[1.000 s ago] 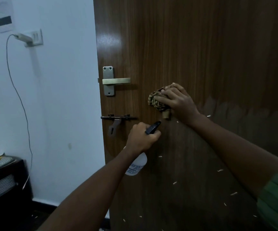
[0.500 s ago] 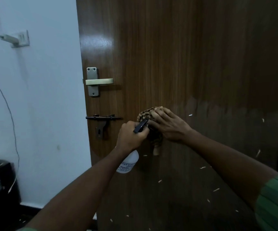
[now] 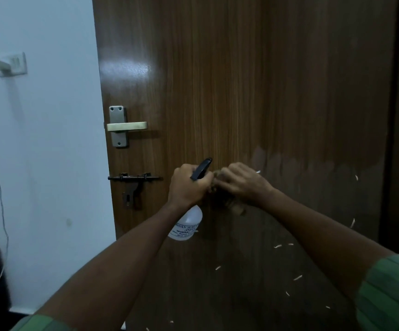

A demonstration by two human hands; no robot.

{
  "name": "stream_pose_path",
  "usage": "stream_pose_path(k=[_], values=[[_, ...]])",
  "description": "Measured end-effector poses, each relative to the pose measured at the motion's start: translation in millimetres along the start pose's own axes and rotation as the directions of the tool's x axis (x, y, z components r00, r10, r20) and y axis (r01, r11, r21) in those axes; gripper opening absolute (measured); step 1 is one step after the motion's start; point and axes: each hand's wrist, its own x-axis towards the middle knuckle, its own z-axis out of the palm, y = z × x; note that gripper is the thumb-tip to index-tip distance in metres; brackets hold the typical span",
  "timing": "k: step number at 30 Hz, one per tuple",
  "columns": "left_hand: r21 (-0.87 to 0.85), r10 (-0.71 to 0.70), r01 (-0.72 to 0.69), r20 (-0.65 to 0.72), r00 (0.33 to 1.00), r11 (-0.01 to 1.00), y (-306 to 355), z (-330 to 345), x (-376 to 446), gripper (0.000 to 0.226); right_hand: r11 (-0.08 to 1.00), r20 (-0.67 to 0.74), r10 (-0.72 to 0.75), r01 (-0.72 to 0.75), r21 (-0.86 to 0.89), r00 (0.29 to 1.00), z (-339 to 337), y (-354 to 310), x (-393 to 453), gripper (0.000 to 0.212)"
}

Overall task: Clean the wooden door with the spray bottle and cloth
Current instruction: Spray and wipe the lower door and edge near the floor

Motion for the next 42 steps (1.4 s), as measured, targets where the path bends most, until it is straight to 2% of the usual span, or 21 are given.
stream_pose_path(k=[2, 5, 8, 9, 12, 15, 17, 21, 23, 24, 25, 27, 29, 30, 32, 34, 36, 38, 39, 41, 42], values=[[-0.007, 0.006, -0.006, 0.005, 1.000, 1.000, -2.0, -3.1, 2.6, 0.043, 0.968, -0.049, 0.251, -0.249, 0.042, 0.967, -8.4, 13.6, 18.6, 0.040], [0.006, 0.035, -0.035, -0.040, 0.999, 0.999, -1.6, -2.8, 1.6, 0.047, 0.892, -0.176, 0.451, -0.440, 0.101, 0.875, -23.6, 22.0, 37.7, 0.042], [-0.009, 0.059, -0.059, -0.064, 0.996, 0.998, -2.2, -3.9, 0.9, 0.046, 0.716, -0.384, 0.652, -0.697, 0.028, 0.654, -27.8, 38.8, 52.5, 0.037], [-0.012, 0.059, -0.060, -0.066, 0.996, 0.998, -2.8, -4.3, 1.1, 0.046, 0.678, -0.404, 0.665, -0.735, -0.026, 0.628, -23.5, 41.8, 54.0, 0.034], [-0.011, 0.060, -0.061, -0.064, 0.996, 0.998, -2.7, -2.9, -2.2, 0.047, 0.764, -0.219, 0.608, -0.637, -0.100, 0.763, 0.6, 25.9, 42.0, 0.042], [-0.008, 0.057, -0.058, -0.056, 0.997, 0.998, -2.0, 0.1, -5.3, 0.048, 0.804, -0.045, 0.595, -0.594, 0.041, 0.802, 7.8, -5.8, 18.3, 0.073], [-0.004, 0.060, -0.061, -0.056, 0.997, 0.998, -1.0, 1.8, -6.0, 0.049, 0.847, 0.009, 0.526, -0.525, 0.079, 0.850, 7.1, -19.5, 4.6, 0.083], [-0.026, 0.045, -0.046, -0.034, 0.998, 0.999, 4.5, 3.6, -7.0, 0.050, 0.976, 0.055, 0.212, -0.214, 0.043, 0.976, 9.3, -22.0, -20.6, 0.071], [-0.036, 0.042, -0.042, -0.002, 0.999, 0.998, 6.7, 6.0, -8.5, 0.048, 1.000, 0.071, 0.007, -0.006, -0.008, 0.997, 4.9, -9.2, -22.7, 0.056], [-0.038, 0.040, -0.040, 0.009, 0.999, 0.998, 7.1, 7.6, -9.1, 0.048, 0.999, 0.050, -0.034, 0.035, -0.018, 0.998, -0.7, -1.7, -17.1, 0.049], [-0.035, 0.032, -0.032, 0.013, 0.999, 0.999, 6.5, 8.9, -9.4, 0.049, 1.000, 0.002, -0.010, 0.010, -0.016, 1.000, -6.4, 4.9, -9.3, 0.043], [-0.044, 0.014, -0.014, 0.000, 1.000, 0.999, 6.2, 11.9, -9.5, 0.050, 0.972, -0.112, 0.234, -0.231, 0.040, 0.966, -14.5, 15.5, 4.9, 0.038], [-0.042, 0.014, -0.014, -0.015, 1.000, 0.999, 6.2, 15.1, -10.4, 0.049, 0.858, -0.171, 0.513, -0.497, 0.130, 0.841, -15.7, 12.5, 9.4, 0.041], [-0.038, 0.015, -0.016, -0.016, 1.000, 0.999, 5.6, 16.2, -11.2, 0.049, 0.819, -0.182, 0.574, -0.554, 0.153, 0.798, -13.0, 4.6, 6.7, 0.042], [-0.049, 0.007, -0.008, -0.009, 1.000, 0.999, 2.4, 17.2, -12.4, 0.046, 0.845, -0.146, 0.533, -0.513, 0.153, 0.833, -4.0, -17.9, -6.9, 0.040], [-0.050, -0.007, 0.006, -0.004, 1.000, 0.999, -2.0, 18.8, -11.9, 0.043, 0.953, -0.041, 0.272, -0.263, 0.152, 0.961, -2.0, -36.8, -25.8, 0.040], [-0.055, -0.002, 0.002, 0.008, 1.000, 0.998, -3.6, 20.7, -11.6, 0.045, 0.990, 0.035, 0.042, -0.046, 0.134, 0.998, -10.5, -27.5, -36.1, 0.038], [-0.072, 0.005, -0.003, 0.028, 1.000, 0.997, -1.7, 21.3, -10.4, 0.048, 0.979, -0.001, 0.144, -0.142, 0.144, 0.990, -17.6, -2.9, -28.3, 0.035], [-0.081, -0.004, 0.007, 0.034, 0.999, 0.997, -0.6, 21.1, -8.1, 0.047, 0.944, -0.035, 0.300, -0.292, 0.151, 0.953, -21.3, 9.4, -20.1, 0.036], [-0.090, -0.034, 0.037, 0.027, 0.999, 0.995, 0.6, 21.2, -2.3, 0.042, 0.783, -0.101, 0.617, -0.597, 0.176, 0.780, -25.4, 24.5, -3.2, 0.040], [-0.090, -0.044, 0.045, 0.018, 0.999, 0.995, 1.9, 21.6, 0.1, 0.041, 0.715, -0.125, 0.698, -0.673, 0.190, 0.706, -26.8, 22.1, 2.7, 0.043]])
